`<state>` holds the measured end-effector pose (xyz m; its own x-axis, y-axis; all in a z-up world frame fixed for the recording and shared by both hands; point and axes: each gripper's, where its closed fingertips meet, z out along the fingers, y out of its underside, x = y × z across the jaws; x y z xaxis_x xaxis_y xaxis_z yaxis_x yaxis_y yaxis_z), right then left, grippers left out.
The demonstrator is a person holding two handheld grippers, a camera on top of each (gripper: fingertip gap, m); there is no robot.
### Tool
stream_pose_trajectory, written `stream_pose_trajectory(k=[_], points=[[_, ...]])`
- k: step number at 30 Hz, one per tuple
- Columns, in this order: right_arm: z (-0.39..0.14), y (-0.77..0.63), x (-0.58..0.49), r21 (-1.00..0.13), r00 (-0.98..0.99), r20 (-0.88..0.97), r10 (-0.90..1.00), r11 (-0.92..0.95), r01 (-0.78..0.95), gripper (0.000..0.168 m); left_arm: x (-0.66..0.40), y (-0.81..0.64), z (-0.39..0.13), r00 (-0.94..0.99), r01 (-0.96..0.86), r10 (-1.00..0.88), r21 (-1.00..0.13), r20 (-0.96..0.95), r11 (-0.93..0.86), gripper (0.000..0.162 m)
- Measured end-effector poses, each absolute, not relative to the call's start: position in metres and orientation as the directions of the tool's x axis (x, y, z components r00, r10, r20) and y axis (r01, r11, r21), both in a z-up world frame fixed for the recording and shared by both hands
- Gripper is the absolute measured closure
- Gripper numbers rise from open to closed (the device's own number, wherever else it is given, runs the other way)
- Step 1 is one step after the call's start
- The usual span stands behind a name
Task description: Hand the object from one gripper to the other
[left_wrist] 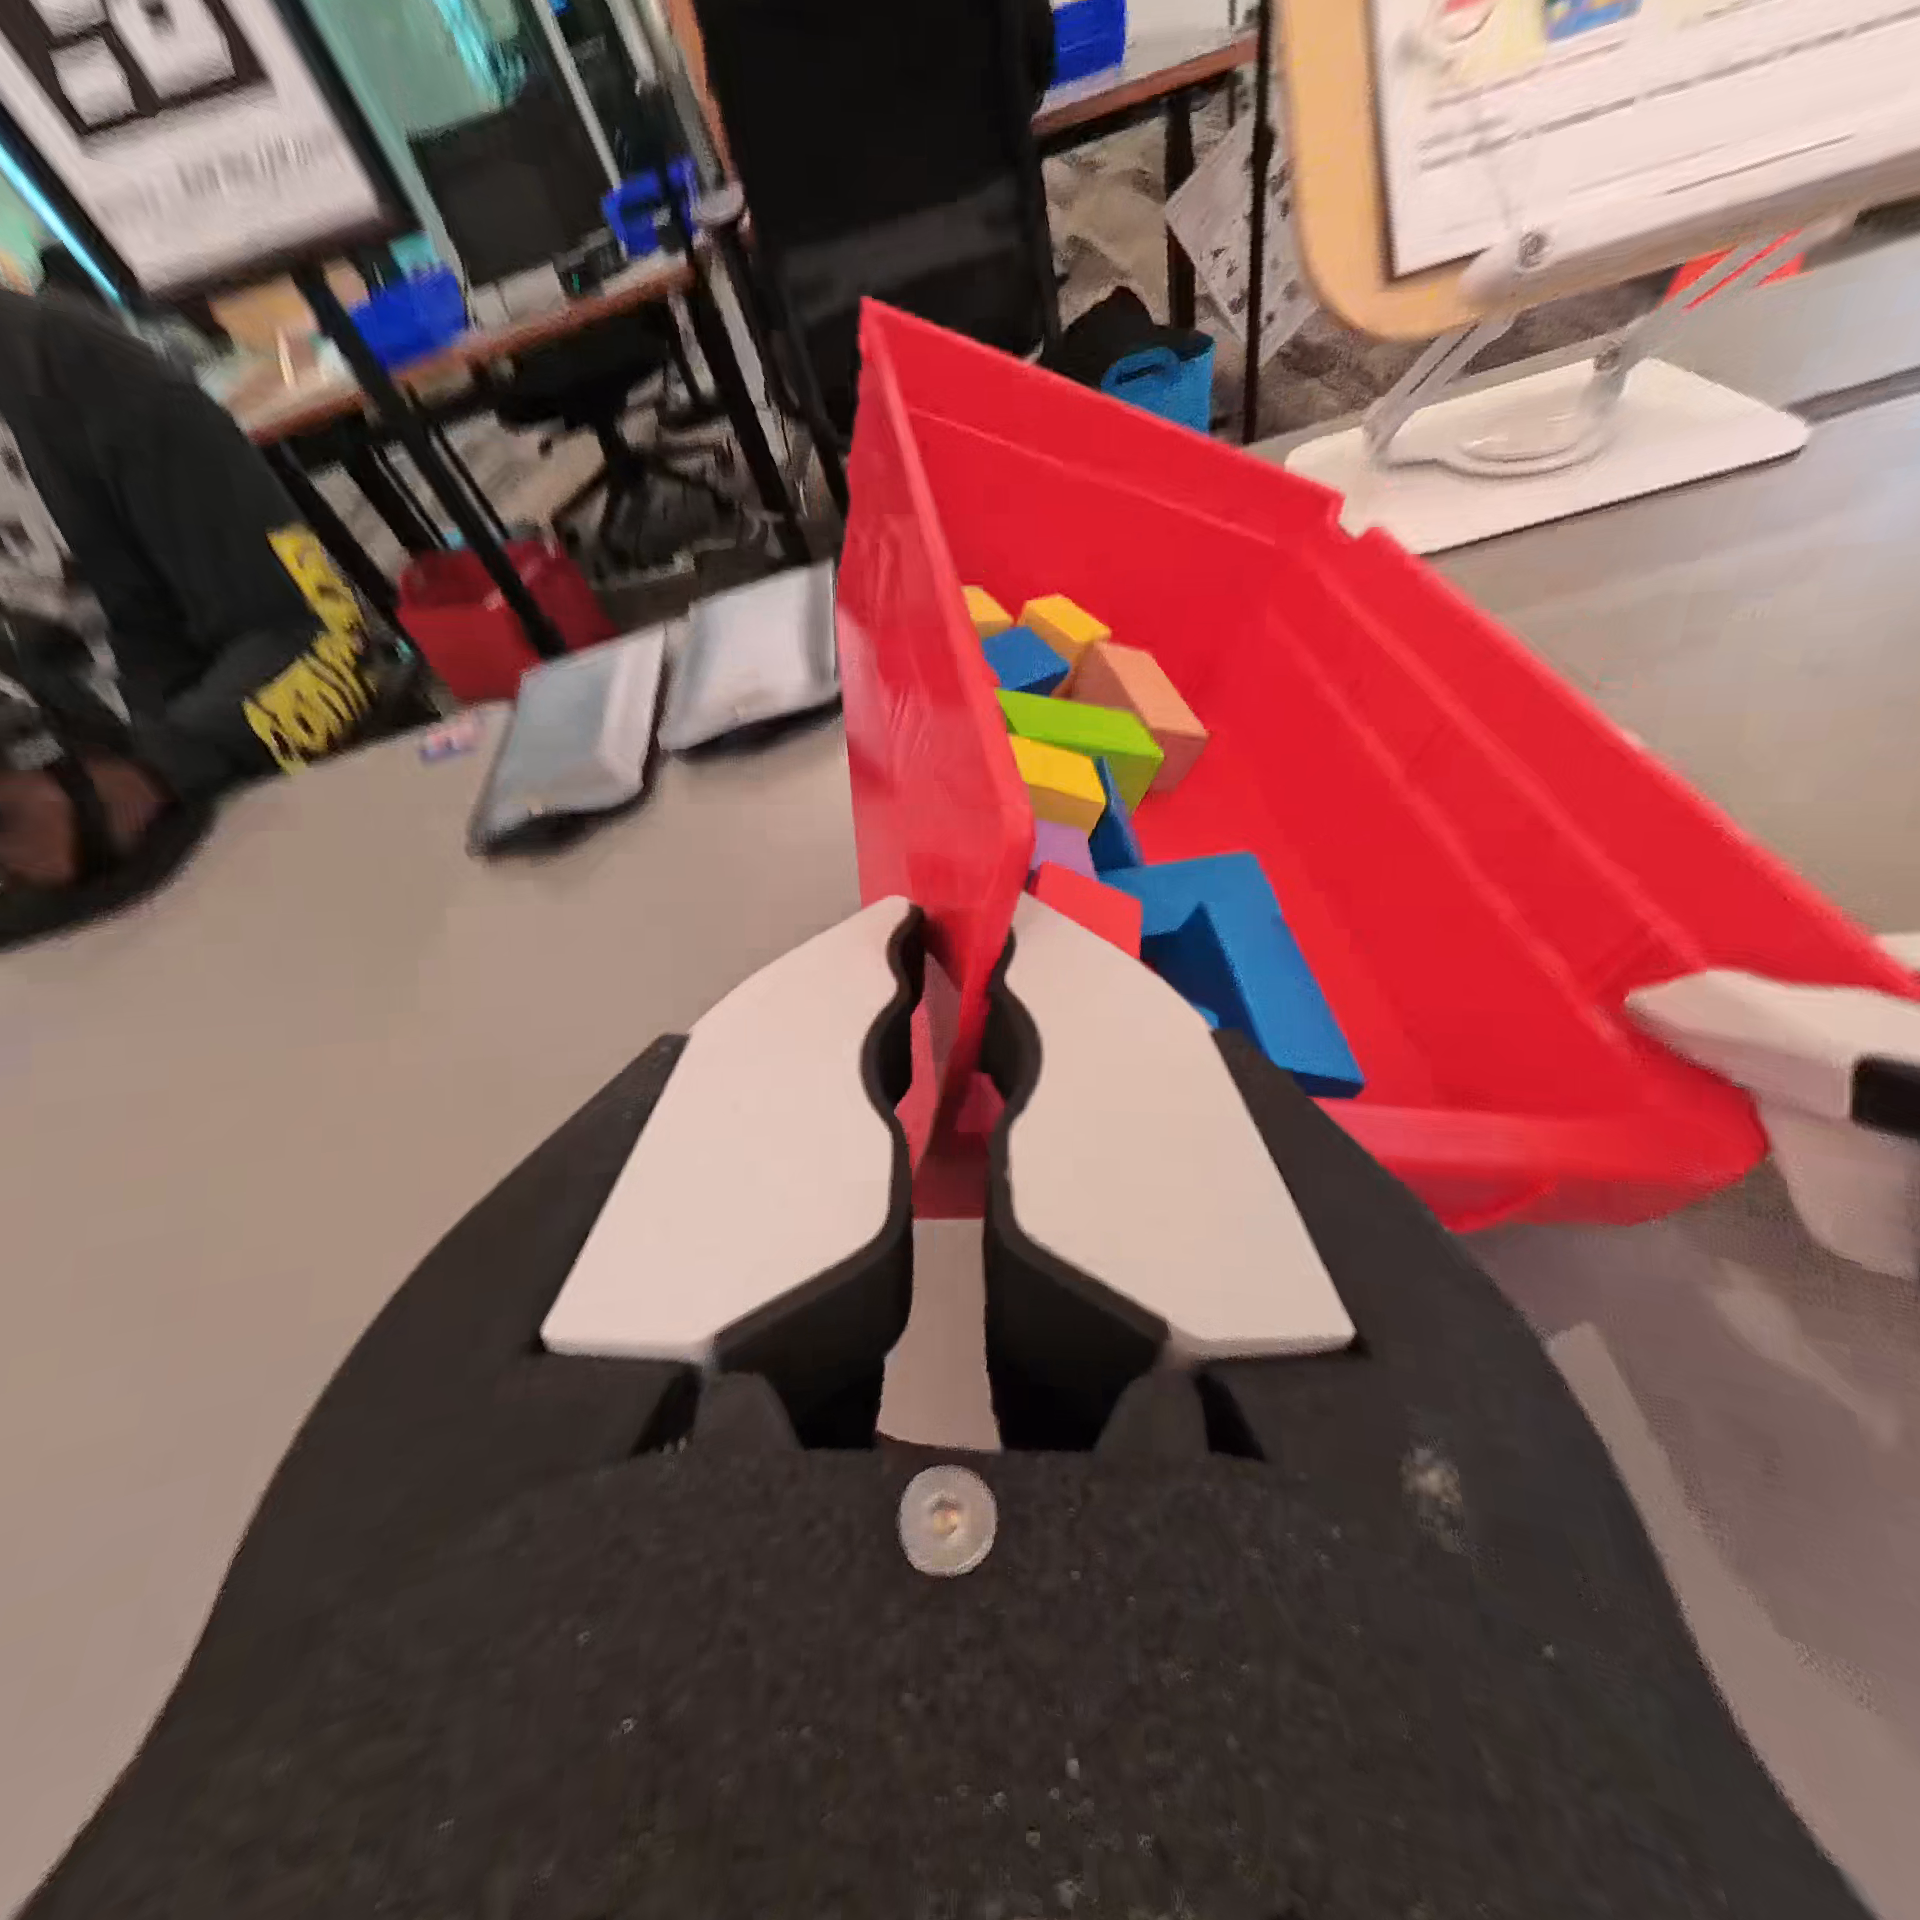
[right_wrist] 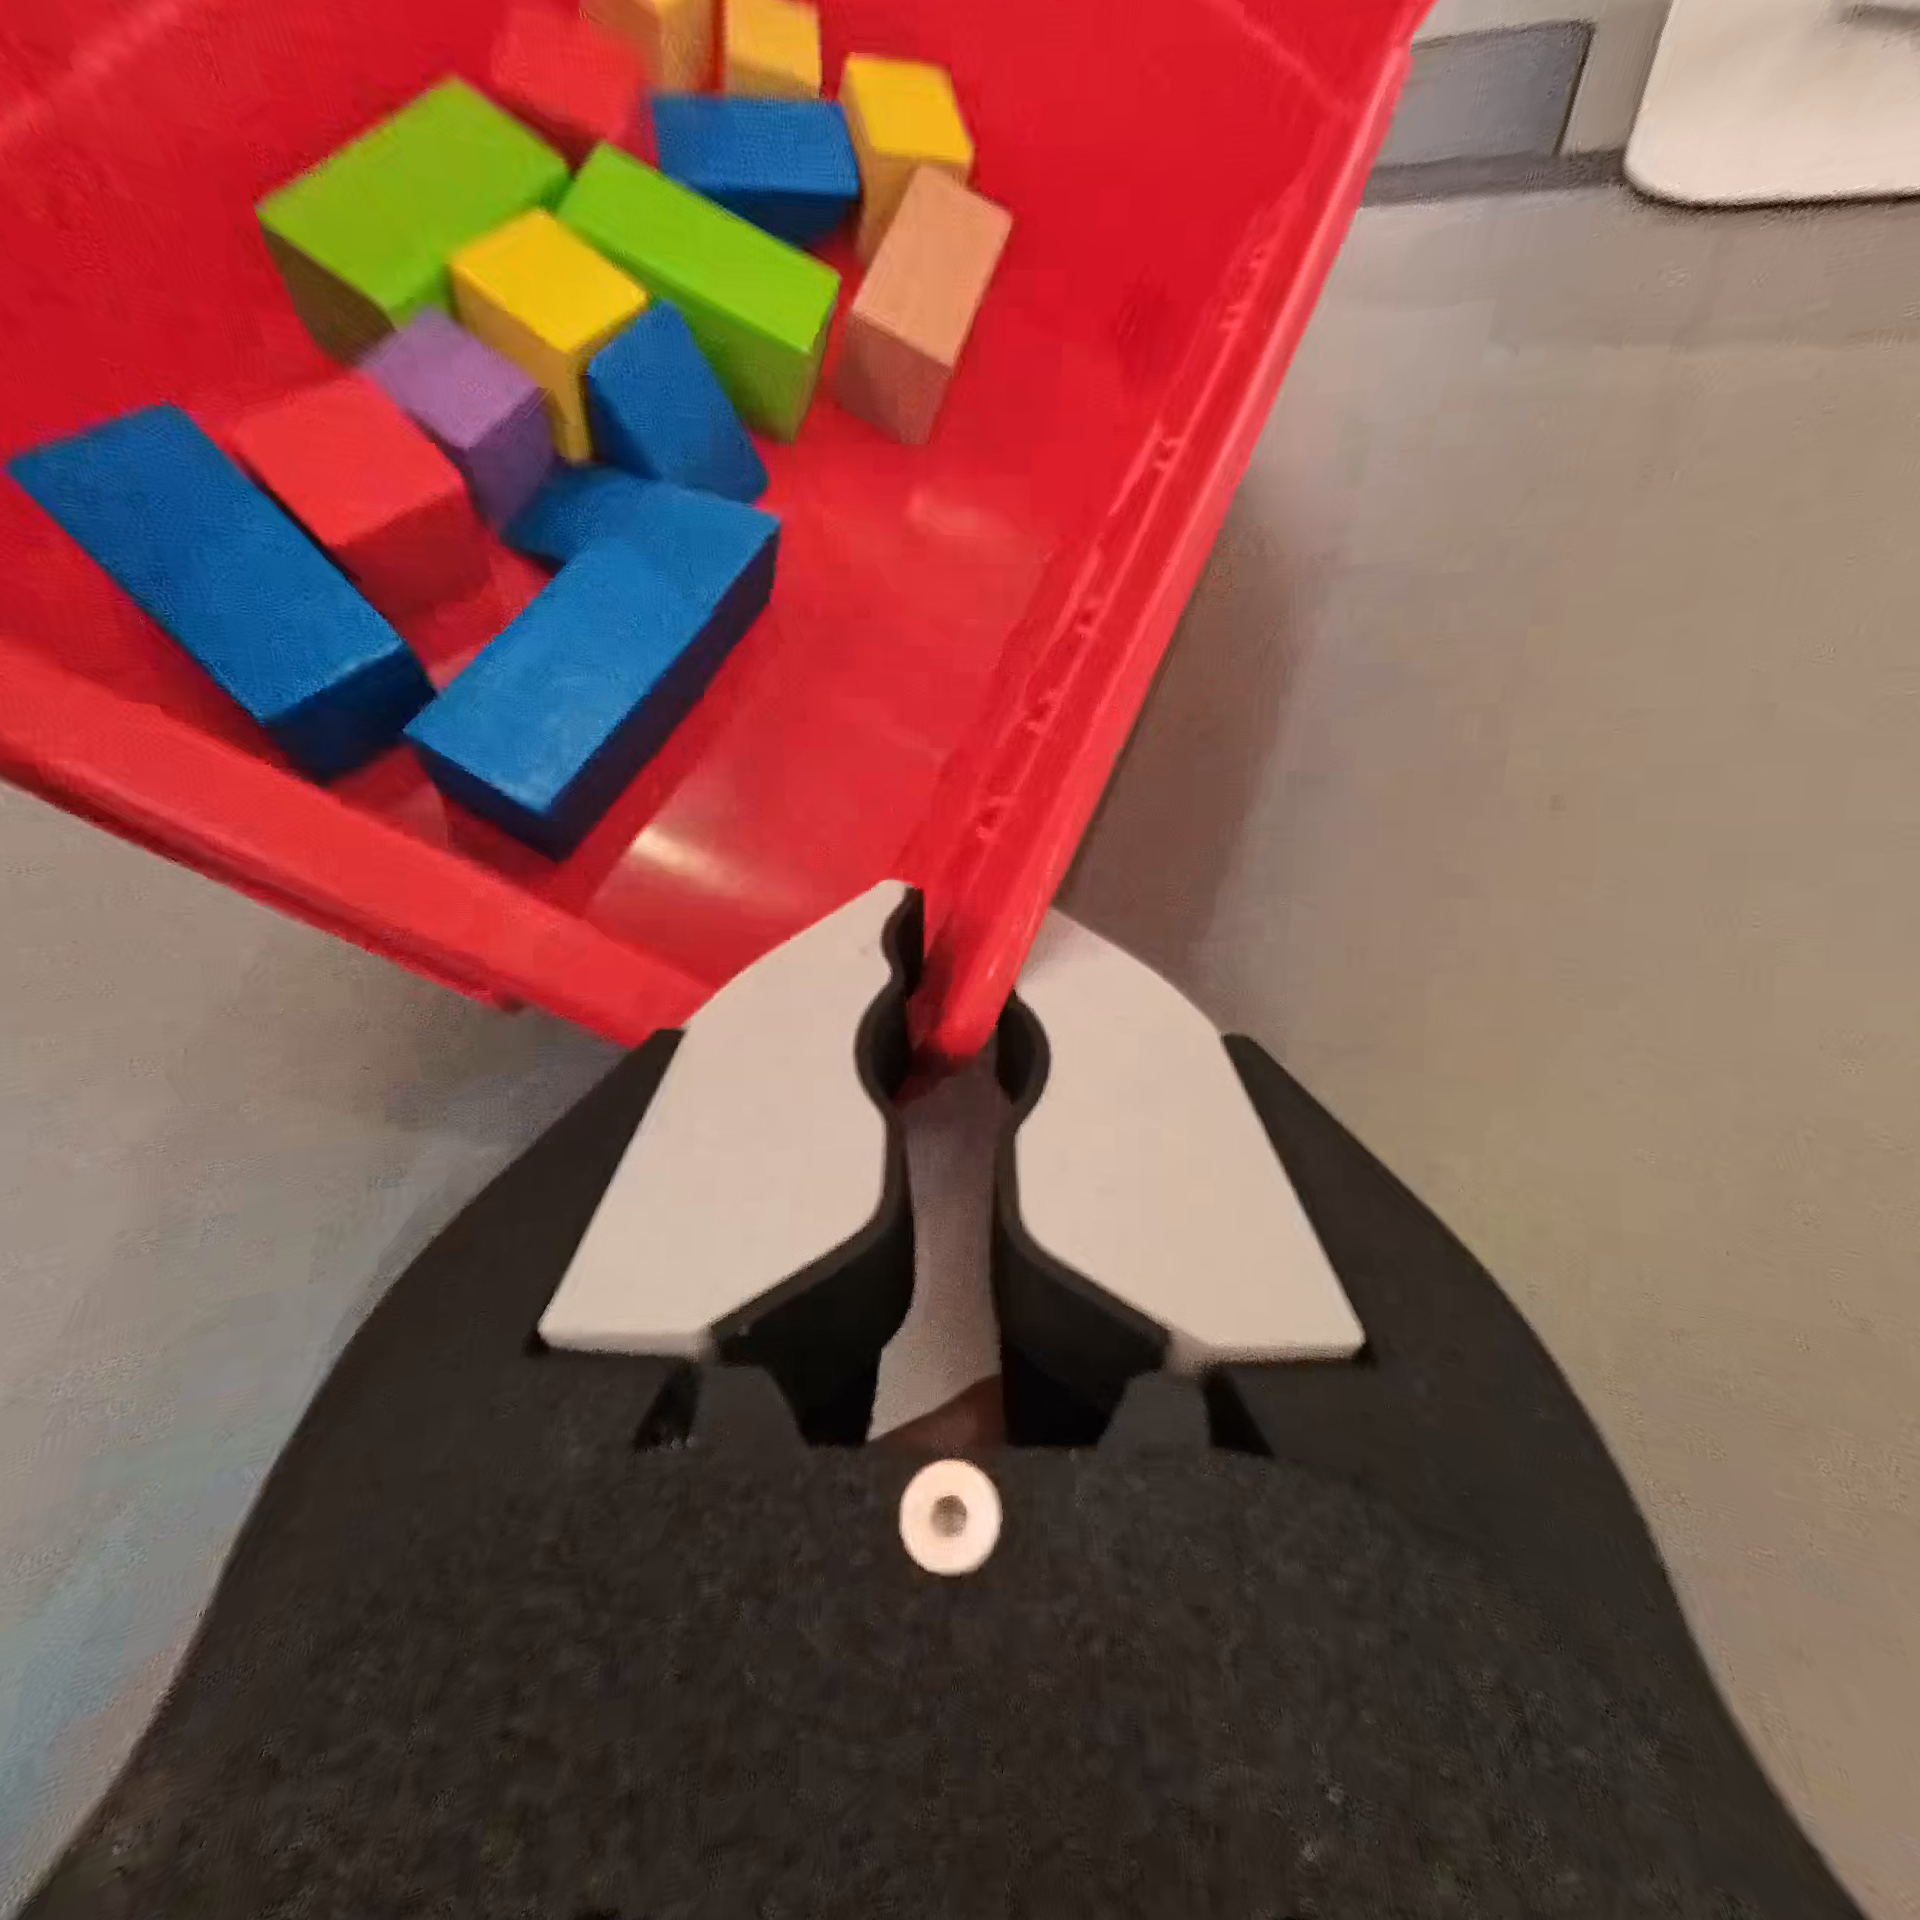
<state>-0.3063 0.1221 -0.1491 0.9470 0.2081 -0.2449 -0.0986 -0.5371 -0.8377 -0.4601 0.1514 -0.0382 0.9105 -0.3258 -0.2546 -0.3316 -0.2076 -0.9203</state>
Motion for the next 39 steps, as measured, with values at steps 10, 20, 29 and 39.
stream_pose_trajectory(k=[10, 20, 29, 39], points=[[-0.13, 0.129, -0.301, -0.888, 0.973, -0.05, 0.226, -0.456, 0.06, 0.158, -0.487, 0.148, -0.12, 0.951, -0.261, -0.278, -0.835, -0.136, -0.484, 0.159], [-0.088, 0.136, -0.331, -0.853, 0.894, 0.322, 0.312, -0.313, 0.417, 0.156, -0.509, 0.144, -0.141, 0.962, 0.028, -0.212, -0.835, 0.172, -0.55, 0.159], [-0.072, 0.148, -0.348, -0.776, 0.83, 0.458, 0.318, -0.314, 0.548, 0.157, -0.521, 0.149, -0.144, 0.955, 0.1, -0.18, -0.825, 0.237, -0.556, 0.159], [-0.13, 0.128, -0.332, -0.82, 0.906, 0.223, 0.361, -0.433, 0.375, 0.154, -0.52, 0.149, -0.138, 0.983, -0.076, -0.181, -0.837, 0.028, -0.541, 0.16]])
